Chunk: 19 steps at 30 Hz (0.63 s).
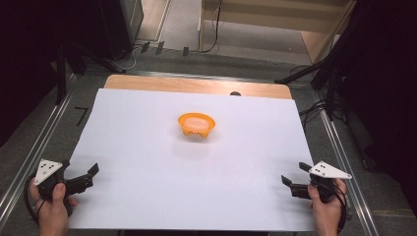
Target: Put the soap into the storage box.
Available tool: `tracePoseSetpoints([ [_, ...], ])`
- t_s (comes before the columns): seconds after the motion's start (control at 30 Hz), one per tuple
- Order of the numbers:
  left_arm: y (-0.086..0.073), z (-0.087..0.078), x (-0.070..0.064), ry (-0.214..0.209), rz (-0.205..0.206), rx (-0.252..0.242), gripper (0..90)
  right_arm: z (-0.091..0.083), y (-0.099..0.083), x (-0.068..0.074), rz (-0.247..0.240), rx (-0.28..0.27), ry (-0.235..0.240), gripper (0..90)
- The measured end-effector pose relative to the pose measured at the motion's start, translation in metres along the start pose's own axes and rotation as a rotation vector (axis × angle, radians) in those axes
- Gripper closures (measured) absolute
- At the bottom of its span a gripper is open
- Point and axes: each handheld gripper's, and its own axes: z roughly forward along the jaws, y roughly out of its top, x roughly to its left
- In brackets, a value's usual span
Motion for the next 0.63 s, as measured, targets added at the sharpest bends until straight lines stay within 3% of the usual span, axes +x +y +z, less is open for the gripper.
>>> tracePoseSetpoints([
  [0.47, 0.0, 0.0, 0.0, 0.002, -0.006, -0.004, 0.5, -0.032, -0.039, -0.014, 0.106, -0.018, -0.04, 12.7],
  [0.57, 0.0, 0.0, 0.0, 0.002, -0.005, -0.004, 0.5, -0.037, -0.04, -0.016, 0.119, -0.046, -0.037, 13.1],
  [0.63, 0.0, 0.0, 0.0, 0.002, -0.005, -0.003, 0.5, -0.036, -0.041, -0.016, 0.115, -0.034, -0.032, 13.0],
])
